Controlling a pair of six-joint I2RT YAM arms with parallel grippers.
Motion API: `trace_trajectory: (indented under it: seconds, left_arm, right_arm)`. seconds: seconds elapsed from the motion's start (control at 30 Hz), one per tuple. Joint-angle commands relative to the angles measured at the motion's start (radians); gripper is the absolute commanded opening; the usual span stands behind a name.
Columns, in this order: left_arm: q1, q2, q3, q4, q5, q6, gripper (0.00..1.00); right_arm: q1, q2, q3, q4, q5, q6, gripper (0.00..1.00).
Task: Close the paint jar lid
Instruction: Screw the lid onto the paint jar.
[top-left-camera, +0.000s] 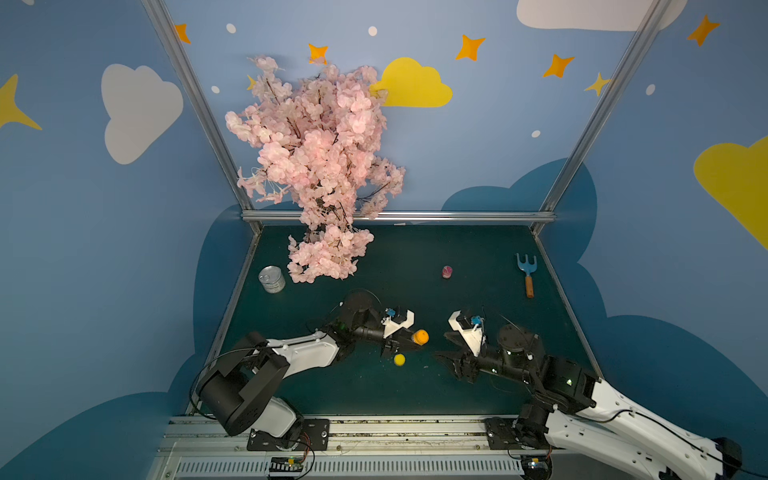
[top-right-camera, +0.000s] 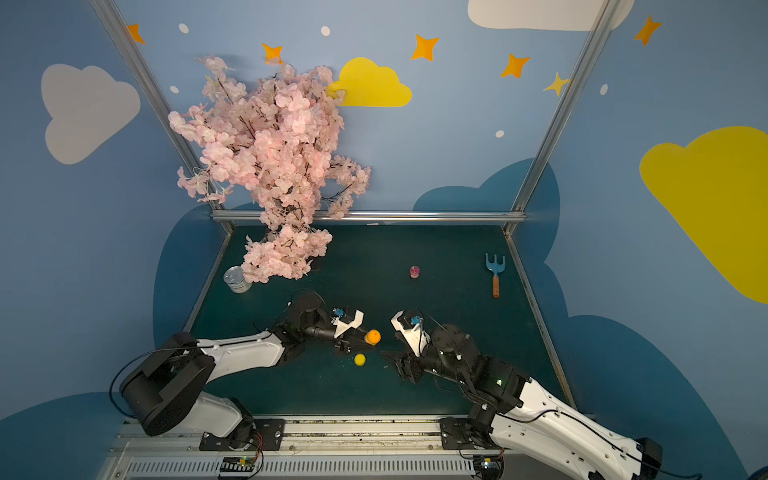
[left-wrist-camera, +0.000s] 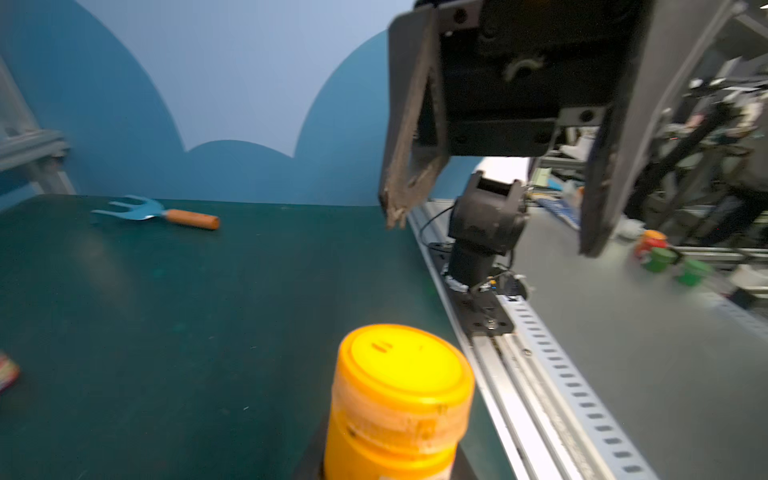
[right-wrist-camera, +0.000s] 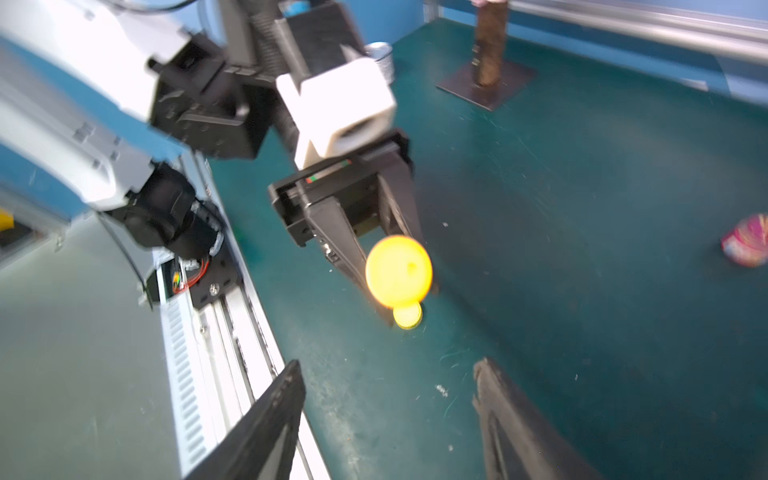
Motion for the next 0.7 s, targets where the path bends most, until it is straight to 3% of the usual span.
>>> trace_trajectory:
  seconds: [0.0, 0.23, 0.67]
  left_arm:
    - [-0.005, 0.011, 0.031, -0.058, 0.165, -0.009, 0.24]
    - [-0.014, 0.011, 0.038, -0.070, 0.179, -0.008, 0.24]
    - [-0.020, -0.001, 0.038, -0.089, 0.157, 0.003, 0.24]
  right_arm:
    - [-0.004, 0.025, 0.040, 0.043, -0.109, -0.143, 0.61]
    - [-0.006, 0.072, 0.046, 0.116, -0.165, -0.195, 0.54]
    - [-0.009, 0.127, 0.042, 0.134, -0.131, -0.179, 0.52]
